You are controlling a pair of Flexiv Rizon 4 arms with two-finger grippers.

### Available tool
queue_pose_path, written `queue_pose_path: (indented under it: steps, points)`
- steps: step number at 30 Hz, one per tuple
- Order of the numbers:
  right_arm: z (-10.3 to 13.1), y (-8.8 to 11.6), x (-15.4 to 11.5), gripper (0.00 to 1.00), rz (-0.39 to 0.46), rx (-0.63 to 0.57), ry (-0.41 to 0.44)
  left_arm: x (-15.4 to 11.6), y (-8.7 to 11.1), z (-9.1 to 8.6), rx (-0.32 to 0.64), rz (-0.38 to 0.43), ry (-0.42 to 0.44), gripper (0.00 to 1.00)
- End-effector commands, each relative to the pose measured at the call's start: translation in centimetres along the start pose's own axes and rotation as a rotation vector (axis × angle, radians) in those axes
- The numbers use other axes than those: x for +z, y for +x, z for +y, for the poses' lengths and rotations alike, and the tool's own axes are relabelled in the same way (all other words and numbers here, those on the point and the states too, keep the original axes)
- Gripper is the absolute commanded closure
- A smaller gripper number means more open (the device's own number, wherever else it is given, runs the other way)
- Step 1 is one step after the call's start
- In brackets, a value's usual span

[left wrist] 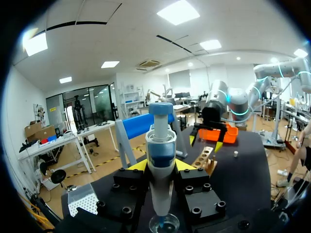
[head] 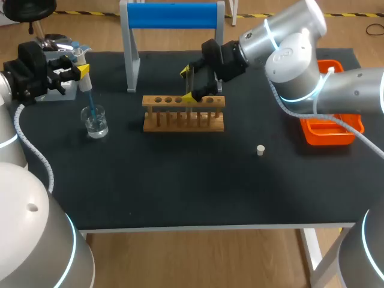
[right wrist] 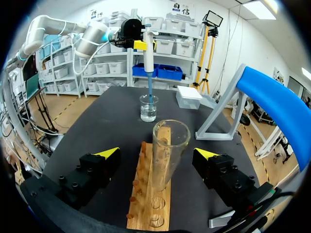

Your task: Invert the test tube, pick up the pipette, mount the tip to pipette, aspirate from beaker and dispense into the tube, eject the tip, return the pipette, and cap with the stopper.

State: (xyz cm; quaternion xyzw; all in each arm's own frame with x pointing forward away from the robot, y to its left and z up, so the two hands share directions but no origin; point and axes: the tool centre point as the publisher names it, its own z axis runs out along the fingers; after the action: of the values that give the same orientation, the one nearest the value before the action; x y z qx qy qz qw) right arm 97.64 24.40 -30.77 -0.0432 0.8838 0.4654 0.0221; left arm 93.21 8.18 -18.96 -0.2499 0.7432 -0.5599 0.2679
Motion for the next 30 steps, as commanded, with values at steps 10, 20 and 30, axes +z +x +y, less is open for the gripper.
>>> queue_pose_path:
  steps: [10,20,30]
  points:
    - [0.03,-0.16,-0.12,0.00,0.003,-0.002,0.016,-0.03,0.03,-0.03,0.000,-0.002,0.000,1.00]
    - [0.03,-0.16,-0.12,0.00,0.003,-0.002,0.016,-0.03,0.03,-0.03,0.000,-0.002,0.000,1.00]
    - [0.03,-0.16,-0.12,0.00,0.003,-0.002,0.016,-0.35,0.26,-0.49,0.019,-0.008,0.009,1.00]
